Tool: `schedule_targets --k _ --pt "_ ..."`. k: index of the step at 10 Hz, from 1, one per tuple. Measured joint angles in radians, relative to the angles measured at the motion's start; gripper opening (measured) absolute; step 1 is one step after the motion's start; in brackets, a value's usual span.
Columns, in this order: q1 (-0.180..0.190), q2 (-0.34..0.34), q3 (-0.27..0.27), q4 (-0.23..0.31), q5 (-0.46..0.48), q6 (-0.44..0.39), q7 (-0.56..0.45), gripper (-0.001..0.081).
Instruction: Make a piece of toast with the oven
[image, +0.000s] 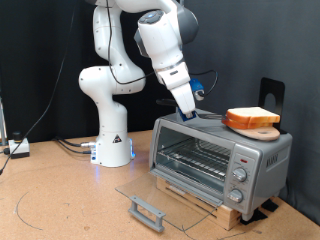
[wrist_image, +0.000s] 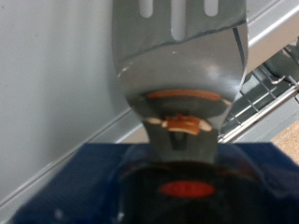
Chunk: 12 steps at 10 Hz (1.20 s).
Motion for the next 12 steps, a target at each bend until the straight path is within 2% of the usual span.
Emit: schedule_targets --k 5,12 --pt "0.0 0.0 0.02 -0.003 -0.003 0.022 0.014 0.0395" --pt "0.0 0.038 0.131 0.006 -0.001 0.102 0.089 0.0395"
